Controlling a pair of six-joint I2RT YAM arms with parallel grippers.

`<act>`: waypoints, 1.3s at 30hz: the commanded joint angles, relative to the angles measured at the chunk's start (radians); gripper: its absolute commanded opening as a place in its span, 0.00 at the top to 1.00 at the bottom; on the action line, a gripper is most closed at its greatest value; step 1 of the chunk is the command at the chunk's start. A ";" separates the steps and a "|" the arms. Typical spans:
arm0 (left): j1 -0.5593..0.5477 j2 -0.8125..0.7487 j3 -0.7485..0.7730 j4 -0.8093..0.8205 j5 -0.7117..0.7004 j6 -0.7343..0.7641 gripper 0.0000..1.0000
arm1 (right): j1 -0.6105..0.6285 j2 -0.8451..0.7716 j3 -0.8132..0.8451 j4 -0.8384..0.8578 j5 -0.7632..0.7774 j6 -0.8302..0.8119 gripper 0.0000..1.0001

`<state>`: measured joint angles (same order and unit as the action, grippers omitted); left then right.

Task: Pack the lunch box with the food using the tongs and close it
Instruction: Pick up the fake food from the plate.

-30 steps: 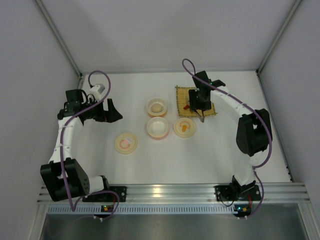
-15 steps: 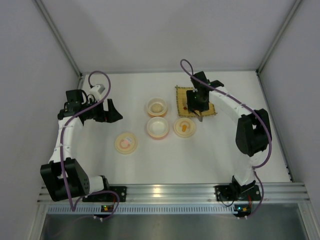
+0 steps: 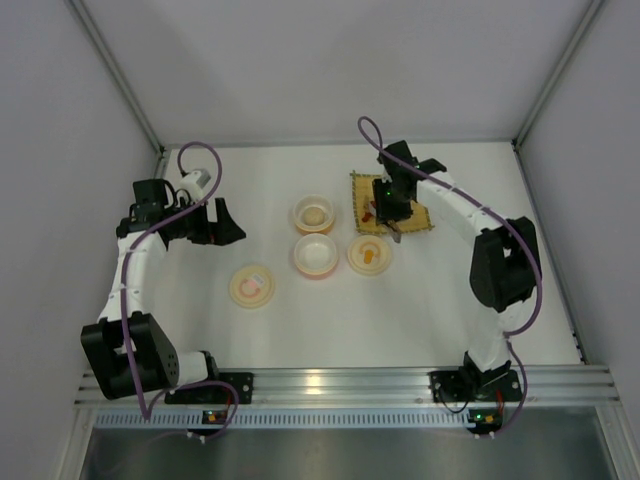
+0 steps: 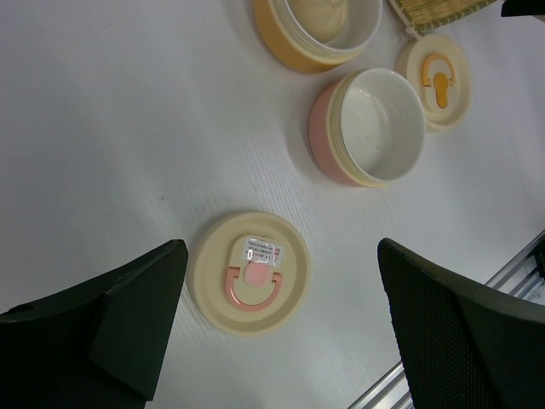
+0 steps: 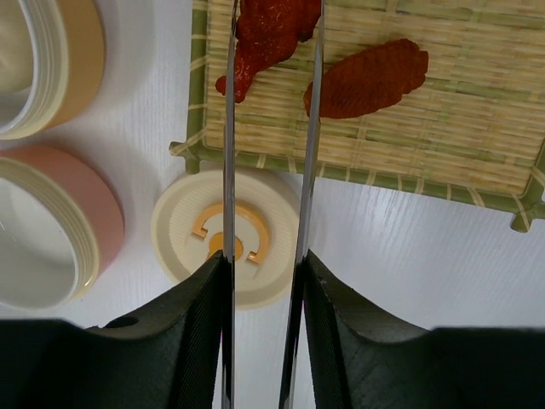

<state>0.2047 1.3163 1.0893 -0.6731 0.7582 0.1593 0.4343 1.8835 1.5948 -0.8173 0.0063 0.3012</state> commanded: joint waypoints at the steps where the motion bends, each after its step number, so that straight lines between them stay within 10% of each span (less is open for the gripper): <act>1: 0.007 0.003 0.017 0.044 0.020 0.003 0.02 | 0.017 0.008 0.059 0.041 -0.045 -0.022 0.68; 39: 0.007 -0.005 0.007 0.044 0.023 0.003 0.02 | -0.129 -0.109 0.024 0.072 -0.190 -0.142 0.87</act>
<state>0.2047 1.3197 1.0893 -0.6724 0.7547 0.1589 0.3164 1.8435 1.6230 -0.8051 -0.1551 0.1776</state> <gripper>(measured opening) 0.984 0.347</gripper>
